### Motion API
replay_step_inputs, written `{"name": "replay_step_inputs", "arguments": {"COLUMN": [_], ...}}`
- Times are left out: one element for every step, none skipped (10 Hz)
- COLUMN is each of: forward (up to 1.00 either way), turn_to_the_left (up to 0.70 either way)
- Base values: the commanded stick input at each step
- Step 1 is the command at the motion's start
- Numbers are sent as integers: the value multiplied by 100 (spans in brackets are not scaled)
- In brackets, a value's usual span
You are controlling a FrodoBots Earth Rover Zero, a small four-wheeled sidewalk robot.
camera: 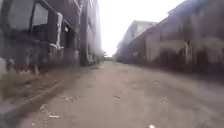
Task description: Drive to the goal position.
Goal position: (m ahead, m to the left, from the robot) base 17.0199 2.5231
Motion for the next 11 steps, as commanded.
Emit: {"name": "replay_step_inputs", "arguments": {"forward": [100,100,100,100,100,100,100,100,100,100,100], "turn_to_the_left": [0,0,0,0,0,0,0,0,0,0,0]}}
